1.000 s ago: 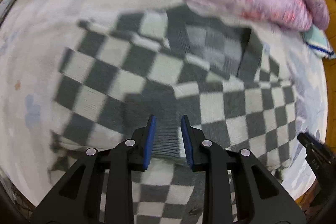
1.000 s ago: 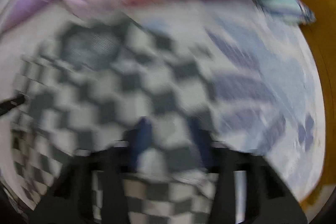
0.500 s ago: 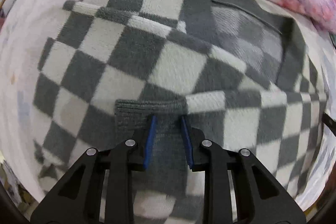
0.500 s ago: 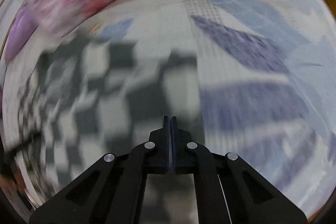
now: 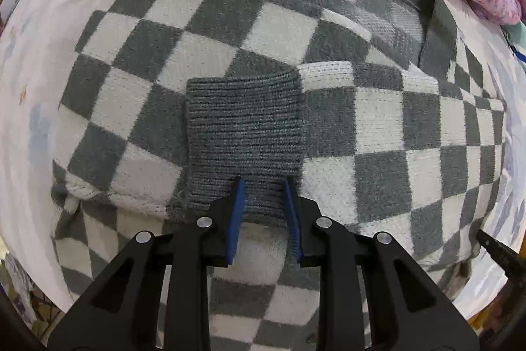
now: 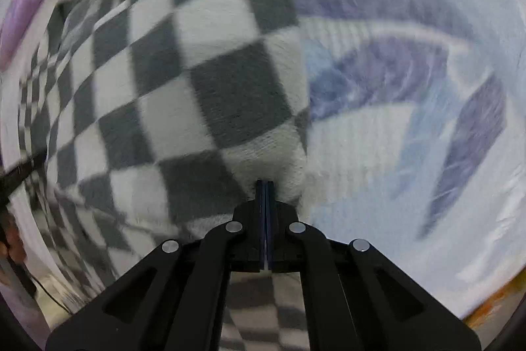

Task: Fold large clothes
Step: 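Open the right gripper to release the sleeve and withdraw both tools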

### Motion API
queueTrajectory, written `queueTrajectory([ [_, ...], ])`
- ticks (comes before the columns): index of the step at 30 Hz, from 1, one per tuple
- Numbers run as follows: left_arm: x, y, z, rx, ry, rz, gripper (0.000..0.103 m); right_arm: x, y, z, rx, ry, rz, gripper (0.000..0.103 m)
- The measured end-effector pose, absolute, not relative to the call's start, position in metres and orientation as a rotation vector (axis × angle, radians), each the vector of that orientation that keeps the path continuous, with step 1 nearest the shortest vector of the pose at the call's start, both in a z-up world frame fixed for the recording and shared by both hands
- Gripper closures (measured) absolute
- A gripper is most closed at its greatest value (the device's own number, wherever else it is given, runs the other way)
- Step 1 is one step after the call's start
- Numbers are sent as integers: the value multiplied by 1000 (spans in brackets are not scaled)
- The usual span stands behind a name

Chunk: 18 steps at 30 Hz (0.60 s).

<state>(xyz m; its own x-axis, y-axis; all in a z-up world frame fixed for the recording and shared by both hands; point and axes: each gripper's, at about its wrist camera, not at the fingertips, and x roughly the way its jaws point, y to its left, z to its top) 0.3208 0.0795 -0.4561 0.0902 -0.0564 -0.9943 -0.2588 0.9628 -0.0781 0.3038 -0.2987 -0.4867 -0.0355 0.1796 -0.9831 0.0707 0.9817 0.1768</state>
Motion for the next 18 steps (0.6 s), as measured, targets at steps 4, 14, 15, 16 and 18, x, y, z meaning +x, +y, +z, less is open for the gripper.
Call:
queueTrajectory([
  [4,324,71,-448,-200,1486,158,79,309,-305,-470,241,1632,87,103],
  [14,306,58,-397,-179,1470,167,78,297,-310,-363,409,1390,229,42],
  [15,302,57,-389,-175,1461,157,77,295,-309,-355,432,1384,256,42],
  [16,298,55,-380,-171,1449,149,76,290,-307,-346,451,1373,273,42],
  [18,289,55,-365,-157,1438,149,75,278,-295,-325,451,1347,289,42],
])
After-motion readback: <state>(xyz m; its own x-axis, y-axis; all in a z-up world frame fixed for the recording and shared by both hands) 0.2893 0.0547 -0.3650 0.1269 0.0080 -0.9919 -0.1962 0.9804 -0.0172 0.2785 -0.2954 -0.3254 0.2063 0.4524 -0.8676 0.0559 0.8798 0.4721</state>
